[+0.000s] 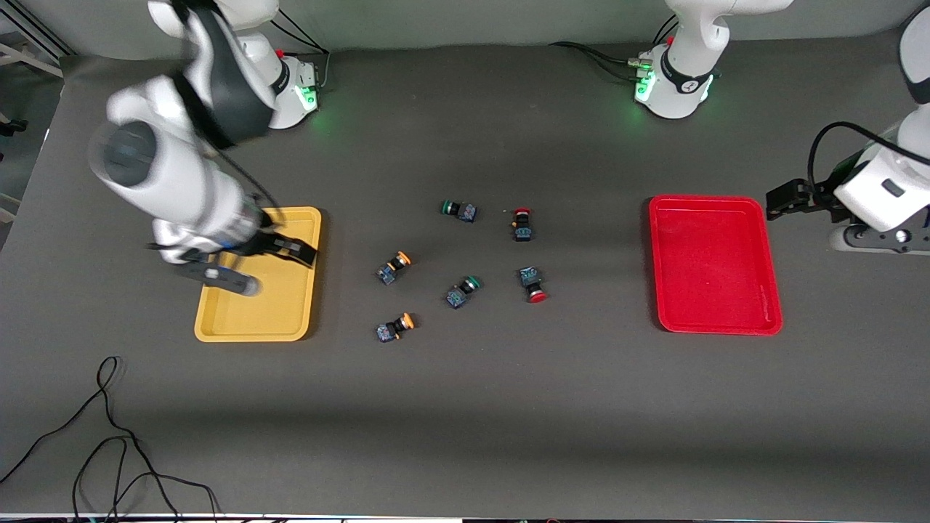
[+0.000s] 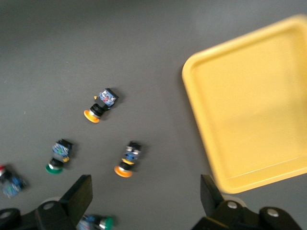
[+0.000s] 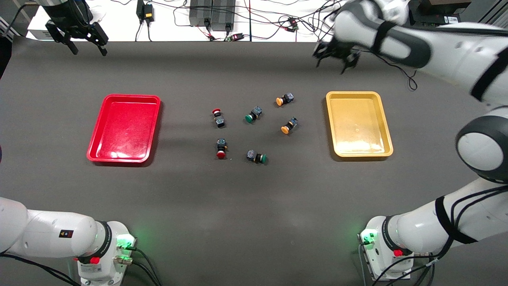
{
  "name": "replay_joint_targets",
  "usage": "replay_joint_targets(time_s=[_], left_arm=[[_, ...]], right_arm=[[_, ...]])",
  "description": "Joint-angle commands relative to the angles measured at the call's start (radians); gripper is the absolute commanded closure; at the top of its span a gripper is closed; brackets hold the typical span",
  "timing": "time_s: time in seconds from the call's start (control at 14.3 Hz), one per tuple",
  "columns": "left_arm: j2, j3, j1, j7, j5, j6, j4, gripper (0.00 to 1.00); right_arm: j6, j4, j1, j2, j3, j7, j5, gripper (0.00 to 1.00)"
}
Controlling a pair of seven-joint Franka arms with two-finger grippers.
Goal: Place red and yellow buttons in trays
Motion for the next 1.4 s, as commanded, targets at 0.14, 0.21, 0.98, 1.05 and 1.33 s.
replay_joint_targets(time_s=[0.14,0.21,0.98,1.05,1.33], left_arm=[[-0.030,-0.060,-0.106,-0.254,-0.021,0.129,-0.134,0.00],[-0.030,-0.086,-0.138,-0.342,-0.022,0.162,-0.157,0.00],[0.073,-0.136,-0.543,-0.896,-0.012,0.477,-0.299,0.00],[0.065,-0.136,-0.552,-0.897,-0.010,0.546,-0.364,0.00],[0.149,-0.136,-0.580,-0.948,0.023,0.783,-0.504,0.00]], right_arm=[[0.323,-0.241,0.038,0.067,0.071,0.310,-0.002,0.00],[0.389,-0.268,0.043,0.099,0.079,0.352,-0.003,0.00],[0.629,-0.289,0.080,0.322,0.079,0.599,-0.198,0.91],[0.623,-0.288,0.078,0.313,0.079,0.599,-0.198,1.00],[0.484,-0.285,0.029,0.196,0.077,0.574,-0.195,1.00]])
